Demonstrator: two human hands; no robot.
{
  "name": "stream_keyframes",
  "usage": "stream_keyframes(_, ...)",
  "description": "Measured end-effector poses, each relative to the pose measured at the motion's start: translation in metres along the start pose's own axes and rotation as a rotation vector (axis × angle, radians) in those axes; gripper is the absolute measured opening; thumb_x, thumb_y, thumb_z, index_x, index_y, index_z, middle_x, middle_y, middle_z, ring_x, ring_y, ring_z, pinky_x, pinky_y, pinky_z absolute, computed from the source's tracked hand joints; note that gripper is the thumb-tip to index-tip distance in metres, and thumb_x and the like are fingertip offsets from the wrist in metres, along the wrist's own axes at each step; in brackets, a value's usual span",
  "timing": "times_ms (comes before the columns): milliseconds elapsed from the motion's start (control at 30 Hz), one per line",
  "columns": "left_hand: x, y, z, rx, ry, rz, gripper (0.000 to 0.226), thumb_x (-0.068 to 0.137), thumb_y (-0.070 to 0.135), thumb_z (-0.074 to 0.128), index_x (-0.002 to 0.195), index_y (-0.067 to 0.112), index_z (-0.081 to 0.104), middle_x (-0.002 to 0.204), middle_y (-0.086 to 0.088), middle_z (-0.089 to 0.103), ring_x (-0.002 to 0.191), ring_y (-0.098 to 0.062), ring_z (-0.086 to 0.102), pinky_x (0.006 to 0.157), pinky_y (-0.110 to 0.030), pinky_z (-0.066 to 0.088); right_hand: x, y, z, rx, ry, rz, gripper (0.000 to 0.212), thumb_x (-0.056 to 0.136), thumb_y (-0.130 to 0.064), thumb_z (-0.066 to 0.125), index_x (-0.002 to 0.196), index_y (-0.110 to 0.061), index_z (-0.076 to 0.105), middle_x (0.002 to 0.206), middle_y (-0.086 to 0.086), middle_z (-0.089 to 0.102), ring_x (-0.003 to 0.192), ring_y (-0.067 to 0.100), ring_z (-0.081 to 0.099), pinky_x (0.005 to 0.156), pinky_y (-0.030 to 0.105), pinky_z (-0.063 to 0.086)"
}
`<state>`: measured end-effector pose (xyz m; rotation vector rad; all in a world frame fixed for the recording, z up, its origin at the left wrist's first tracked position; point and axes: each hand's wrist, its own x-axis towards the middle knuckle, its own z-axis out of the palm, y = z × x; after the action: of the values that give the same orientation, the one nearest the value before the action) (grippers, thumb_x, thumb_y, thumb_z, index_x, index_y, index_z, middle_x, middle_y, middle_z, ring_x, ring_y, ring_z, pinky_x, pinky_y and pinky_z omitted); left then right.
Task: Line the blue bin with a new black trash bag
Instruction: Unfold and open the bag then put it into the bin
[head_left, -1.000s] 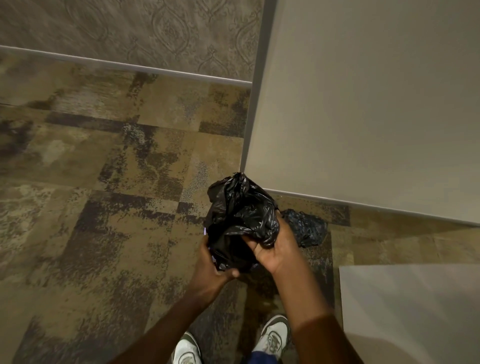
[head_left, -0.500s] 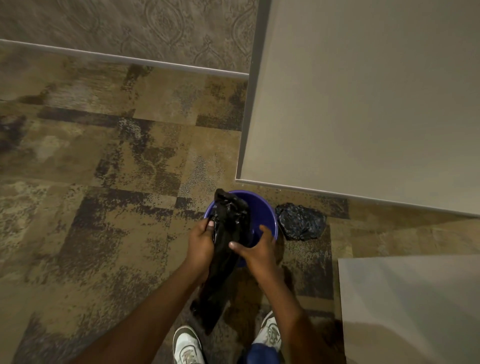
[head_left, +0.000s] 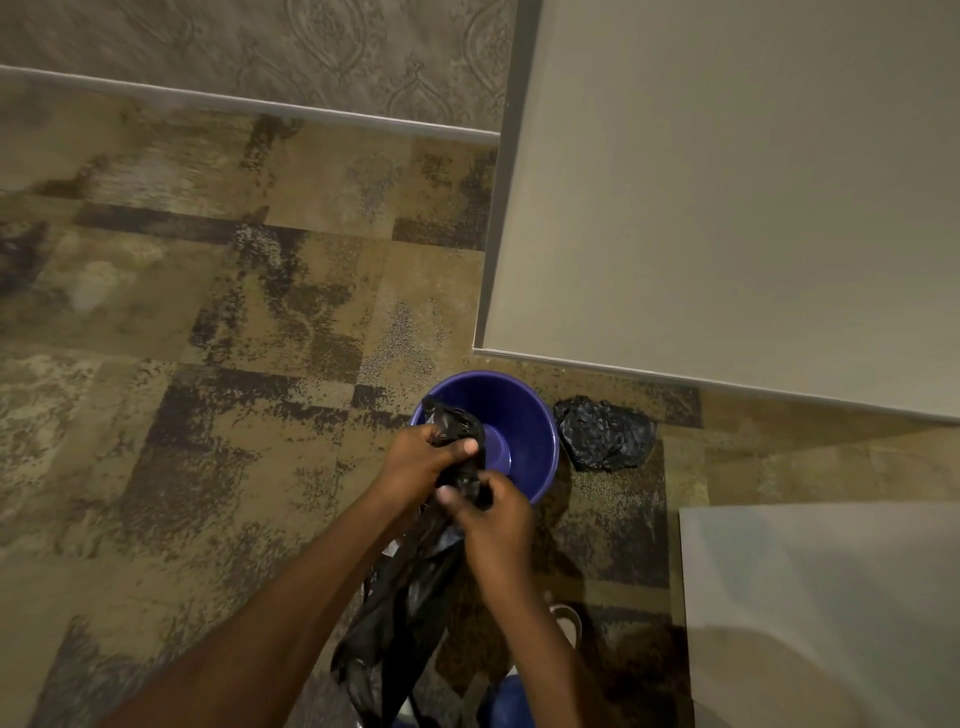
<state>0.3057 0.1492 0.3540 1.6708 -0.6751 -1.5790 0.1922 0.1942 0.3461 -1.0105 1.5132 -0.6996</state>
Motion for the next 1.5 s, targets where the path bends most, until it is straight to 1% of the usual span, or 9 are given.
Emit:
stream_keyframes(67,0.005,0.006,-0.012,0.077,-0.033,0.01,0.014,0.074,0.007,0.078,0.087,0.006,0.072,0.082,-0.01,0.077,0.079,-0.024,0.073,0.065,-0.029,0.057,0.003,0.002,-0.012,-0.03,0.119,0.012,0.006,0.08,-0.026,0.071,0.08,-0.028,0.066,0.081,-0.005,0.072,0.075,0.004,0.066,0.069,0.031,0.053)
stream_keyframes(233,0.017,0.023,-0.044,0.249,-0.144,0.039,0.042,0.059,-0.003,0.084,0.053,0.02,0.05,0.049,0.01,0.06,0.05,-0.002,0.058,0.045,-0.017,0.043,0.022,0.0,-0.042,-0.058,0.389,0.06,0.032,0.087,-0.006,0.058,0.078,-0.036,0.052,0.082,-0.006,0.064,0.076,0.012,0.065,0.064,0.032,0.055)
stream_keyframes(400,0.027,0.038,-0.052,0.629,-0.157,0.194,0.05,0.058,-0.01,0.08,0.058,0.021,0.04,0.047,0.012,0.053,0.047,0.001,0.048,0.042,-0.014,0.035,0.029,0.001,-0.06,-0.426,0.455,-0.205,0.022,0.089,-0.003,0.055,0.109,-0.013,0.055,0.086,-0.003,0.062,0.066,0.007,0.059,0.055,0.013,0.046)
stream_keyframes(567,0.037,0.038,-0.05,1.03,0.027,0.382,0.018,0.08,0.007,0.063,0.076,0.021,0.051,0.069,0.001,0.057,0.066,-0.02,0.054,0.055,-0.034,0.04,0.036,0.001,-0.08,-0.98,0.256,-0.364,0.032,0.082,-0.047,0.061,0.095,-0.018,0.066,0.074,-0.001,0.07,0.059,0.014,0.063,0.05,0.025,0.05)
stream_keyframes(733,0.055,0.039,-0.045,1.124,0.146,0.313,0.008,0.085,0.018,0.059,0.085,0.024,0.054,0.07,0.006,0.053,0.066,-0.015,0.051,0.047,-0.027,0.03,0.043,0.002,-0.088,-0.924,0.127,-0.28,0.051,0.066,-0.061,0.069,0.102,-0.025,0.064,0.09,-0.005,0.068,0.079,0.013,0.063,0.067,0.03,0.055)
stream_keyframes(933,0.093,0.042,-0.041,1.185,0.131,0.244,0.007,0.086,0.021,0.055,0.081,0.021,0.059,0.078,-0.003,0.064,0.073,-0.023,0.06,0.054,-0.031,0.046,0.067,0.018,-0.104,-1.056,0.034,-0.148,0.023,0.084,-0.009,0.062,0.106,-0.012,0.066,0.103,0.007,0.067,0.097,0.022,0.061,0.081,0.029,0.051)
stream_keyframes(1067,0.131,0.027,-0.037,1.252,0.079,0.194,0.009,0.086,0.025,0.061,0.083,0.017,0.061,0.086,-0.009,0.066,0.077,-0.026,0.062,0.065,-0.038,0.055,0.086,0.036,-0.103,-0.889,0.135,-0.011,0.02,0.091,-0.011,0.055,0.11,-0.015,0.061,0.098,0.003,0.068,0.083,0.012,0.061,0.071,0.021,0.049)
stream_keyframes(1233,0.186,0.009,-0.029,1.355,0.039,0.093,0.046,0.076,0.058,0.07,0.082,0.015,0.056,0.075,-0.002,0.053,0.074,-0.023,0.055,0.059,-0.03,0.041,0.145,0.051,-0.098,-0.955,0.129,0.054,0.015,0.094,-0.014,0.048,0.101,-0.011,0.061,0.091,0.007,0.068,0.077,0.019,0.063,0.062,0.026,0.046)
stream_keyframes(1500,0.243,-0.004,-0.006,1.402,0.021,0.182,0.039,0.084,0.05,0.06,0.093,0.012,0.061,0.091,-0.01,0.065,0.087,-0.03,0.063,0.07,-0.035,0.049,0.219,0.075,-0.115,-0.772,0.139,0.119,0.013,0.088,-0.011,0.06,0.083,-0.003,0.068,0.077,0.013,0.065,0.073,0.026,0.062,0.057,0.027,0.04)
